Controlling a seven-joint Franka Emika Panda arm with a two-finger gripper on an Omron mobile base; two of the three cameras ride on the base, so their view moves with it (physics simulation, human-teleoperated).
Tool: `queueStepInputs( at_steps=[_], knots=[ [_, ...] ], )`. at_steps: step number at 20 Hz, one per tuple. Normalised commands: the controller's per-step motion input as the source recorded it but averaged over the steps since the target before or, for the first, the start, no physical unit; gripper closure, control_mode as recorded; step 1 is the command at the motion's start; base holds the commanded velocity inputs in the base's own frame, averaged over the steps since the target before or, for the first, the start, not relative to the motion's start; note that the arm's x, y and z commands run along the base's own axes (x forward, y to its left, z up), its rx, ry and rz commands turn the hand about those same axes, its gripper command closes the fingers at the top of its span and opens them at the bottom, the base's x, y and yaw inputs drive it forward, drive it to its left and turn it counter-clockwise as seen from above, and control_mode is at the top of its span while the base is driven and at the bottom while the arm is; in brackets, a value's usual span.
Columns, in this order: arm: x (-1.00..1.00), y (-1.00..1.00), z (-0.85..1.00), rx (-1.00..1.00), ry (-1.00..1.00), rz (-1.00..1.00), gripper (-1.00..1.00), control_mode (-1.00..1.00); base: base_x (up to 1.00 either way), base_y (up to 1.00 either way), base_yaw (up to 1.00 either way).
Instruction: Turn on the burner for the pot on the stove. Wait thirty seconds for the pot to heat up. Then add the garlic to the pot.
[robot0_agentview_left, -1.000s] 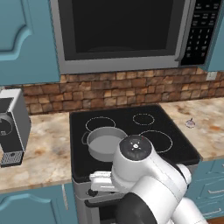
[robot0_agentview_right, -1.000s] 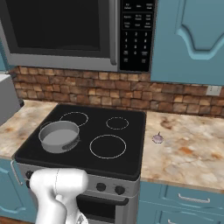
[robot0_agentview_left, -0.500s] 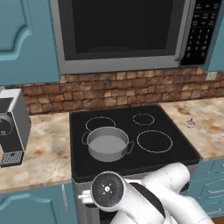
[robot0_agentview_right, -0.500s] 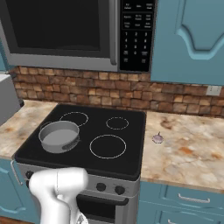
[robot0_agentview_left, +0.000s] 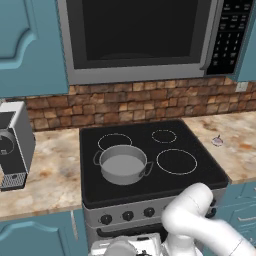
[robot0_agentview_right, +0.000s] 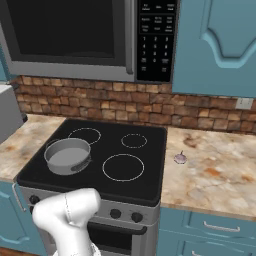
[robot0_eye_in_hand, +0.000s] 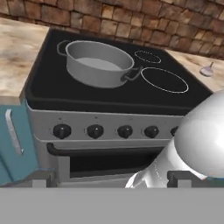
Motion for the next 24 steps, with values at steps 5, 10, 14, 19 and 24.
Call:
queueStepInputs(
  at_steps=[5, 10, 14, 19, 24],
  knots=[
    [0.03, -0.38, -0.36, 0.0, -0.33, 0.1, -1.0, -1.0, 0.0, 0.0, 0.0],
    [0.38, -0.36, -0.11, 0.01, -0.09, 0.05, -1.0, -1.0, 0.0, 0.0, 0.0],
    [0.51, -0.12, -0.04, 0.0, 0.0, 0.04, -1.0, -1.0, 0.0, 0.0, 0.0],
    [0.34, 0.0, -0.11, 0.0, -0.05, 0.0, -1.0, -1.0, 0.0, 0.0, 0.0],
    [0.29, 0.01, -0.27, 0.0, -0.06, 0.0, -1.0, -1.0, 0.0, 0.0, 0.0]
  ],
)
